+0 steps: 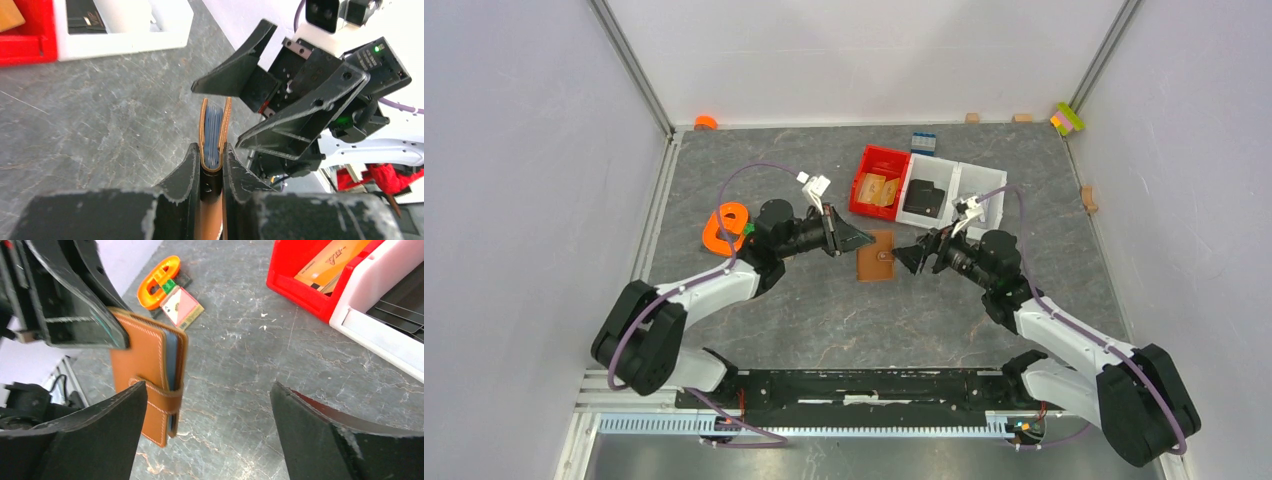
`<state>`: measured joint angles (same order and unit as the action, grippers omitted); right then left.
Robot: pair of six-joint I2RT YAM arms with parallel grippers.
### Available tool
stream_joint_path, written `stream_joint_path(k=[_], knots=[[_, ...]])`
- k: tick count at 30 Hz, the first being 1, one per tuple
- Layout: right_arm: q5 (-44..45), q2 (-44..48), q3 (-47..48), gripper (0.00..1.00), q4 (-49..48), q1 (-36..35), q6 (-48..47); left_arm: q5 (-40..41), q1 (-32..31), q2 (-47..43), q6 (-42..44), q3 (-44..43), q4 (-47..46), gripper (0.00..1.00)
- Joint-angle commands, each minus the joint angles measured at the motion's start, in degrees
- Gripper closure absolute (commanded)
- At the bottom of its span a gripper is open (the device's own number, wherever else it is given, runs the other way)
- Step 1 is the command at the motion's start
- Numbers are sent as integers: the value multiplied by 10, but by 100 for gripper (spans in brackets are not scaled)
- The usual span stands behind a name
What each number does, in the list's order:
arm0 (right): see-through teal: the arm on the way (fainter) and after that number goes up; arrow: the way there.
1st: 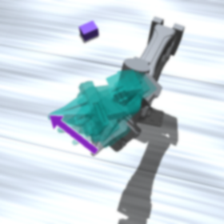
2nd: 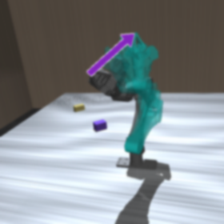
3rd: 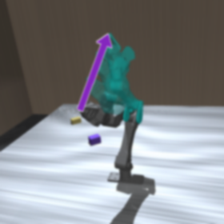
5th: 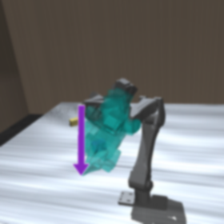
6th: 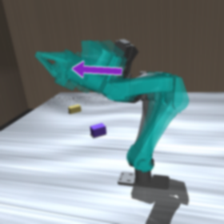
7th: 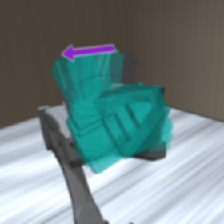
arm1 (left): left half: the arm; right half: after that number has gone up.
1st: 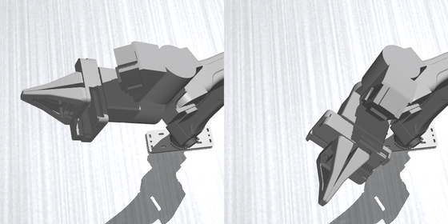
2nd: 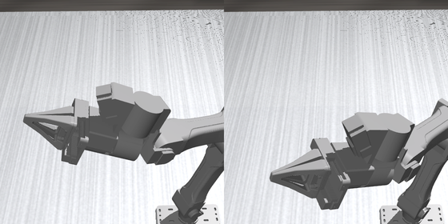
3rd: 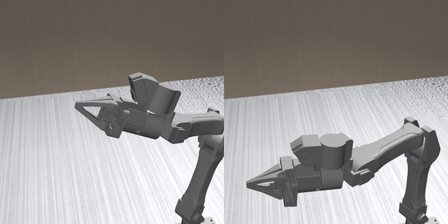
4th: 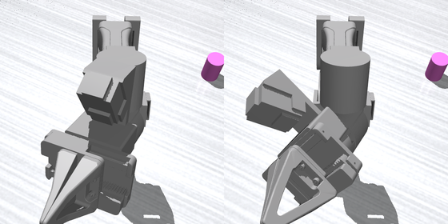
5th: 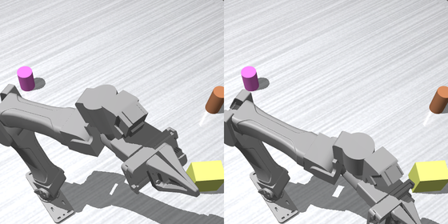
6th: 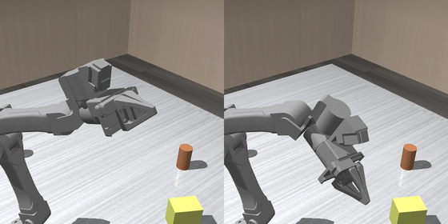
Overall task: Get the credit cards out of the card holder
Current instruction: Open the card holder at the center of the board.
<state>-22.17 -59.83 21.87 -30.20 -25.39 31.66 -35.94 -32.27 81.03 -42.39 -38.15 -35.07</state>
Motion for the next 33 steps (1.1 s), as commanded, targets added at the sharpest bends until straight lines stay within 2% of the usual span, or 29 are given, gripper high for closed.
stream_joint_path(k=[1, 8, 14, 16, 21, 33], knots=[[50, -10, 42, 2, 33, -37, -63, 50, -3, -45, 52, 1, 31, 94], [79, -24, 64, 2, 42, -93, -105, 57, -6, -40, 61, -7, 51, 94], [139, -43, 89, 2, 79, -130, -128, 56, -13, -36, 64, -12, 54, 94], [157, -56, 95, 5, 83, -137, -126, 56, -15, -37, 67, -13, 56, 94], [225, -70, 99, 12, 93, -148, -106, 64, -21, -39, 75, -16, 67, 96], [435, -92, 142, 12, 229, -149, -95, 141, -23, -82, 100, -4, 110, 96]])
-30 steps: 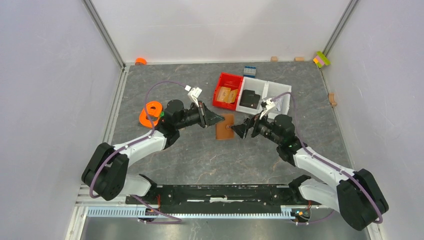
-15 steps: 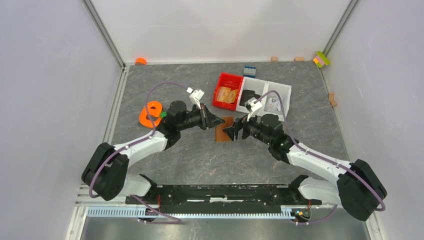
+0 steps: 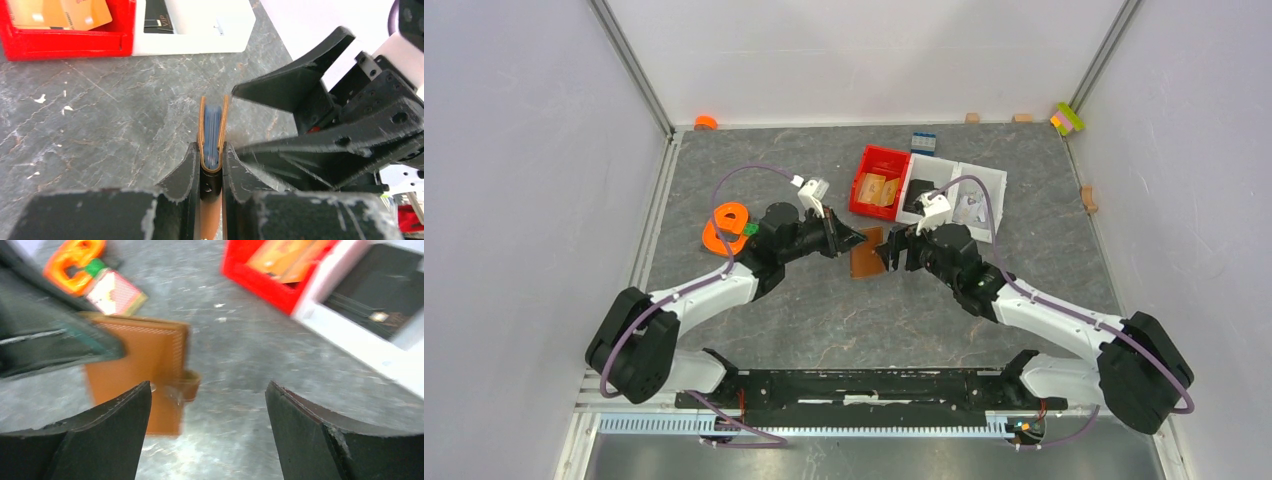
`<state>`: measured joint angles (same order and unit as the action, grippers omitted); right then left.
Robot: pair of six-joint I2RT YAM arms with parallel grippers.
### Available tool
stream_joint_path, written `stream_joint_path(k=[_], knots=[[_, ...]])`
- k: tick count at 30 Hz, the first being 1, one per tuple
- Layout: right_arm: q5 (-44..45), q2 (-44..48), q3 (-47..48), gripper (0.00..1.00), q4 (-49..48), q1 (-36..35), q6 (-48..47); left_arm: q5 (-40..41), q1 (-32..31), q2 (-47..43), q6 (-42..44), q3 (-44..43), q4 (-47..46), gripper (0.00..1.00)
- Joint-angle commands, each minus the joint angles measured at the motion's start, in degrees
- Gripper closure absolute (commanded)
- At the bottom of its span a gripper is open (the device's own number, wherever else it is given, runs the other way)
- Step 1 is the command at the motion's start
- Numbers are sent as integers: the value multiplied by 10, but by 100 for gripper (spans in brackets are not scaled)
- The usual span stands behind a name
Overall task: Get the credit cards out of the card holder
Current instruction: Open the card holder at the center of the board.
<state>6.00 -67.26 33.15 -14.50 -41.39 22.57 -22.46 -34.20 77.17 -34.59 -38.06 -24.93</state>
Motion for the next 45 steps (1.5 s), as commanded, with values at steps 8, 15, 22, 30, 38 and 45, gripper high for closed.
stream_joint_path(k=[8, 15, 22, 30, 38, 45], knots=[[126, 23, 6, 12, 38, 11, -26, 21, -4, -47, 27, -5, 21, 96], [-50, 70, -42, 13, -74, 11, -63, 18, -3, -44, 26, -6, 21, 96], [-110, 25, -9, 16, -67, -13, -81, 13, -3, -41, 26, -8, 21, 96], [-12, -11, 29, 20, 1, -25, -80, 15, -4, -42, 26, -8, 21, 96], [52, 3, 21, 52, 17, -26, -72, 26, -4, -47, 29, -8, 33, 95], [5, -8, 25, 88, 7, -26, -75, 26, -3, -48, 30, -9, 32, 95]])
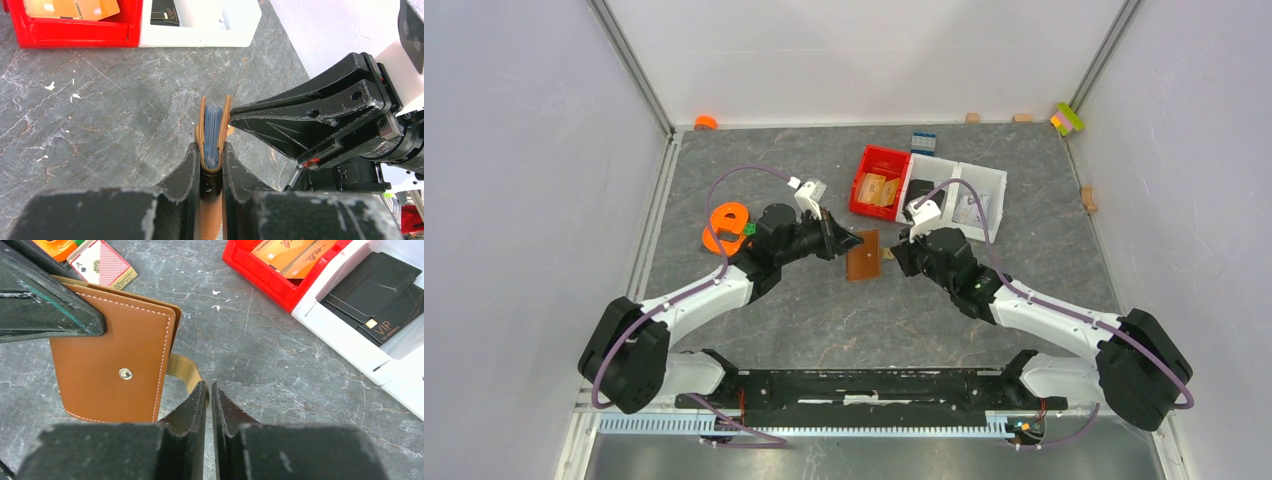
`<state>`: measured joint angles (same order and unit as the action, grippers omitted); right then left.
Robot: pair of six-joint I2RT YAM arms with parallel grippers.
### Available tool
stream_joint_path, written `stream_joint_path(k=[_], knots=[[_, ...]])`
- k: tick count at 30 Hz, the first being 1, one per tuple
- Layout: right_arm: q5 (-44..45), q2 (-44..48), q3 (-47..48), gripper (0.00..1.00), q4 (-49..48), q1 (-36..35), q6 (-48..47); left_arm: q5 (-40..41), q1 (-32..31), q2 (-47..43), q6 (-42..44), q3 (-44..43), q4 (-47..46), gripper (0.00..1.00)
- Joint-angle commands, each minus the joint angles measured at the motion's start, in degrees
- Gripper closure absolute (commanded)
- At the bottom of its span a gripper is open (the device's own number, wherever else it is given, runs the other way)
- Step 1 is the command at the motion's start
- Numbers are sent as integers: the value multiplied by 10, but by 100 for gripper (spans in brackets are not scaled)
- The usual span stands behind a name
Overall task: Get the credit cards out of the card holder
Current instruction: Open the card holder at the center of the board.
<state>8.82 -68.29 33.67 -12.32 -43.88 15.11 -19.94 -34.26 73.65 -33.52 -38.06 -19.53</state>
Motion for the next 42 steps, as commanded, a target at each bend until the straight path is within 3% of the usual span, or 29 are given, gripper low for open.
stream_joint_path(k=[1, 4, 9, 12, 14, 21, 30, 35, 37, 42], knots=[[-26, 2, 19, 91, -17, -1, 0, 1, -3, -12, 20, -8, -22, 95], [-26, 3, 19, 100, -16, -1, 0, 3, -3, -11, 20, -8, -22, 94], [-19, 13, 12, 98, -18, 0, 11, 12, -3, -1, 21, -16, -6, 93], [-25, 13, 13, 63, -19, -1, 12, 12, -3, -1, 21, -16, -5, 94], [-27, 6, 14, 48, -18, -1, 12, 12, -3, -3, 21, -15, -6, 93], [-37, -24, 35, 44, 1, -1, 9, 12, -3, -17, 20, -5, -17, 92], [-63, -30, 36, 73, -5, -1, 11, 12, -3, -23, 20, -2, -22, 91], [-65, -29, 35, 100, -3, -1, 19, 18, -3, -20, 22, -3, -19, 90], [-61, -27, 35, 100, -1, -1, 23, 30, -3, -15, 23, -8, -3, 84], [-54, -24, 32, 100, -1, 0, 26, 79, -3, 41, 29, -61, 97, 56]])
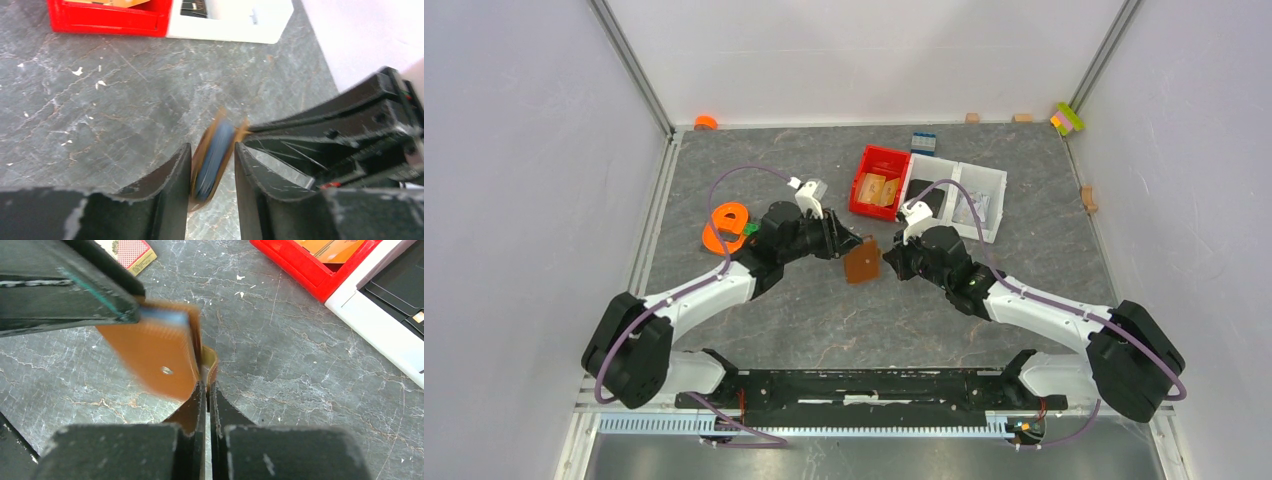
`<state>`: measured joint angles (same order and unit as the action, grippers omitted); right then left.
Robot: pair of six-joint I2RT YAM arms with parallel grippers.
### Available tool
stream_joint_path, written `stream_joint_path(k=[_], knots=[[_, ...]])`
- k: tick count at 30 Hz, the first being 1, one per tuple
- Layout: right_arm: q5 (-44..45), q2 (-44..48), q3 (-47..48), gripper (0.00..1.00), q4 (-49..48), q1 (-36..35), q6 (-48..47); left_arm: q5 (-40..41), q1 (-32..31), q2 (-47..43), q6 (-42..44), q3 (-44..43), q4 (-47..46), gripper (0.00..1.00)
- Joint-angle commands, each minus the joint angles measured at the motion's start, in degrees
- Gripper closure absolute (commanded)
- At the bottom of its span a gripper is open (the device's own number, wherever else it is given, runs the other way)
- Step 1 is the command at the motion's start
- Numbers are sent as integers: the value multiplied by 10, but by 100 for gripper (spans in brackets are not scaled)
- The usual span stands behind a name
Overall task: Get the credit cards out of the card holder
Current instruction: Open the card holder at the center of the board.
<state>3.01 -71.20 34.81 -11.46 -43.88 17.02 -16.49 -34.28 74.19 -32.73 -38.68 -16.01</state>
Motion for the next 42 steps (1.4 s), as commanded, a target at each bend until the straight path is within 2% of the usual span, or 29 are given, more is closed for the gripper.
stream_joint_path(k=[1, 7, 14, 25, 32, 38, 42], knots=[[4, 5, 21, 100, -10, 0, 8, 47, -3, 51, 23, -67, 78, 53], [5, -12, 28, 100, -1, 2, 20, 62, -3, 83, 31, -92, 116, 31], [4, -18, 32, 100, 9, 13, 31, 43, -6, 98, 31, -103, 122, 29], [61, 36, 19, 100, 25, 14, 36, 34, -31, 90, 52, -113, 130, 29], [60, 85, 22, 98, 43, 15, 48, 26, -36, 79, 54, -104, 111, 28], [200, 106, 48, 98, 141, 14, 133, 22, -36, 68, 51, -94, 98, 24], [244, 92, 72, 96, 193, 14, 164, 19, -36, 68, 51, -93, 94, 23]])
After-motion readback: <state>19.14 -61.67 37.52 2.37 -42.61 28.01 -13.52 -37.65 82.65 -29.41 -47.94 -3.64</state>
